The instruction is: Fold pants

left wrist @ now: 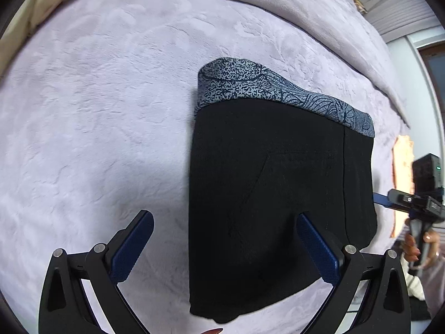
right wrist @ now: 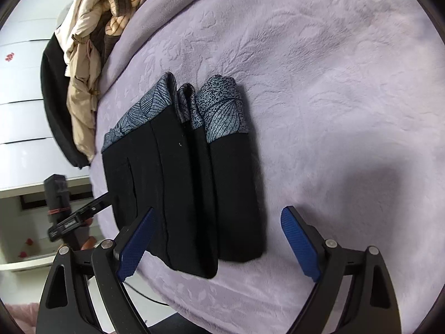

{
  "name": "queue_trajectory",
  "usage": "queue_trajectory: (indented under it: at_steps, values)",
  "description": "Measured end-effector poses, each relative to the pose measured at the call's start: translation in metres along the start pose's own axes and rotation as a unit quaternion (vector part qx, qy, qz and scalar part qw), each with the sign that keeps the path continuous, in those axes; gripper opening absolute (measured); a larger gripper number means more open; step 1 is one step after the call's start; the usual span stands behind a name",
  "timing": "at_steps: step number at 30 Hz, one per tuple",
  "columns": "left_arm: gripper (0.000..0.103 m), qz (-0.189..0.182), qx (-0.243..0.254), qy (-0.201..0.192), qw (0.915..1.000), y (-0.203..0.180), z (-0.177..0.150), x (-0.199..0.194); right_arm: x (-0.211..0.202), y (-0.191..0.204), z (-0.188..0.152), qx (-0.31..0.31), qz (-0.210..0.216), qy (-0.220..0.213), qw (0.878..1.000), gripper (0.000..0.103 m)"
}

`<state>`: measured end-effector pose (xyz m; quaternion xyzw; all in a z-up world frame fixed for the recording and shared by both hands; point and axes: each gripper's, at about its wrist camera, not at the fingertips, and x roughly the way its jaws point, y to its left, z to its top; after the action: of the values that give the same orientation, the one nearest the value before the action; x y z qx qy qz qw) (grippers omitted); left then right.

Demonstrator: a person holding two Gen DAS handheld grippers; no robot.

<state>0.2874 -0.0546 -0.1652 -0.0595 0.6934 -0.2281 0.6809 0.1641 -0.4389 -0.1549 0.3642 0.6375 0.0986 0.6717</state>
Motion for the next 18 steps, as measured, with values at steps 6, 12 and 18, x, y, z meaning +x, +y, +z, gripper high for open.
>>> queue_trajectory:
  at_steps: [6,12,18]
  values:
    - [0.103,-0.034,0.025,0.004,0.9991,0.0,0.006,0.02,0.027,-0.021,0.014,-0.018,0.068,0.028,0.997,0.093]
    - [0.103,-0.028,0.012,-0.008,0.9995,-0.001,0.003,0.018,0.046,-0.018,0.025,-0.019,0.126,0.027,0.991,0.093]
    - [0.089,-0.035,-0.014,-0.015,0.9992,-0.011,-0.001,0.018,0.053,-0.009,0.027,-0.001,0.075,0.032,0.997,0.067]
